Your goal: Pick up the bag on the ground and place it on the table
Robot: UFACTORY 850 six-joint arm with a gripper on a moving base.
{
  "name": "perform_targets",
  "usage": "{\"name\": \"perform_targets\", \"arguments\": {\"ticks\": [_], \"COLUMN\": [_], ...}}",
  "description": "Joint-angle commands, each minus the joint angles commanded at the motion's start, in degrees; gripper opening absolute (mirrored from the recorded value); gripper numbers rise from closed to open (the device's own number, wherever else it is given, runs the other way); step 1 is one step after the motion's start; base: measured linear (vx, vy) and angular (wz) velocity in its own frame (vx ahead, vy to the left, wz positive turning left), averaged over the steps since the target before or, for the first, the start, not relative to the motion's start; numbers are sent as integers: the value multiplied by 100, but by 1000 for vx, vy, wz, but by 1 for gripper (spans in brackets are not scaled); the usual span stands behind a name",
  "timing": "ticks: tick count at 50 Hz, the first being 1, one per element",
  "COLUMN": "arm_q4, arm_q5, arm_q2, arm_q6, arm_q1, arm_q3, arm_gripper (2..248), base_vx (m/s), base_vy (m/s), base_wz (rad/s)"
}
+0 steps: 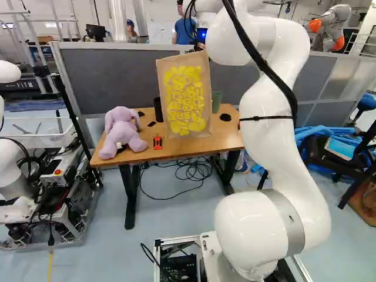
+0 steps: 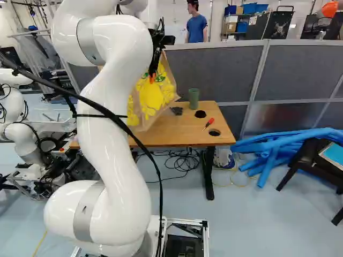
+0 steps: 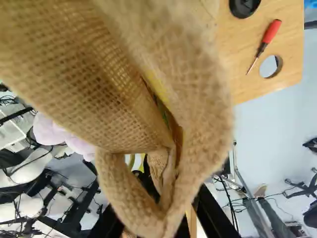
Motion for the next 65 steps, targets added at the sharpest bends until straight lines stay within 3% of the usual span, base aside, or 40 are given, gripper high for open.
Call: {"name": "perform_targets", "arguments": {"ticks": [65], "arm_q4": [0], "arm_q5": [0], "arm_q2": [0], "arm_q6": [3911], "arm_q1": [0], "arm_q3": [0], "arm_gripper": [22], "base_vx": [0], "base_vy": [0], "base_wz": [0]}}
